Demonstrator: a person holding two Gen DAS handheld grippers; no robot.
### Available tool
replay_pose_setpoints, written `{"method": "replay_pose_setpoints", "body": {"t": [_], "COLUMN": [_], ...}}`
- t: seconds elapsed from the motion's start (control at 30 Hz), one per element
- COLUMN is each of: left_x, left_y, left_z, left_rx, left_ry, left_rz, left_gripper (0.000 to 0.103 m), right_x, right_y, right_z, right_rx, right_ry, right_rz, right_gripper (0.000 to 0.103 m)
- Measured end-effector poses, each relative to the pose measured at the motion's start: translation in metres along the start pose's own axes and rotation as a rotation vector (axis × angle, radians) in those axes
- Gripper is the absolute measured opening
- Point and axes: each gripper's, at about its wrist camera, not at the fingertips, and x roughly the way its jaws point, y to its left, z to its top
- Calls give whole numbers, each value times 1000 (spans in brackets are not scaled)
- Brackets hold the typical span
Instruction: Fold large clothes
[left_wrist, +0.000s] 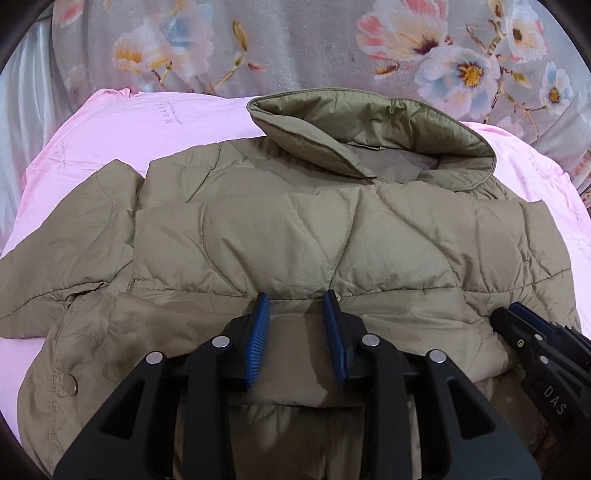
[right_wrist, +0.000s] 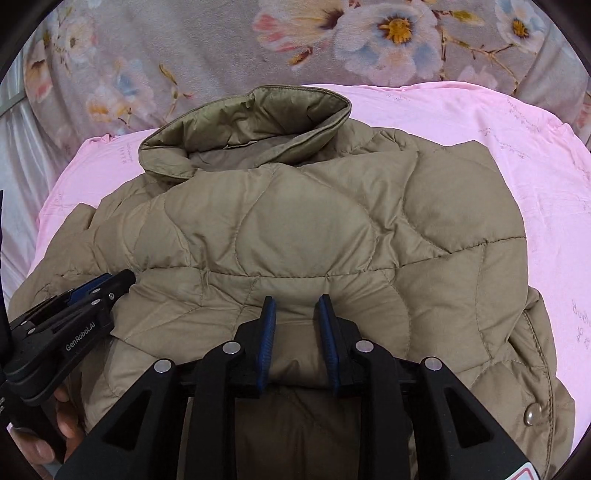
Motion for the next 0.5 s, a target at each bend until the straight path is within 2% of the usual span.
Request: {"method": "replay_pose_setpoints", "body": {"t": [0.13,0.33,0.4,0.47,0.5], "left_x": [0,0,-1,-9,-16], "left_y": [-1,3,8,21,31], "left_z": [-1,-2,-1,-1,-2], "left_rx": [5,-8,-32,-89,-134], "left_ry": [0,-2,-8,-38,-68], "left_rz": [8,-6,-51,-126,-130], "left_gripper": [30,31,40,59,61], "right_x": [0,2,2,1,0], "right_y": [2,1,0,-3,-5], "right_z": [-2,0,1,1,1], "right_rx": [-14,4,12,22,29], "right_ry": [-4,-1,0,9,8], "right_rz": [-21,-8,-2,9,18], "right_gripper": [24,25,25,25,25]}}
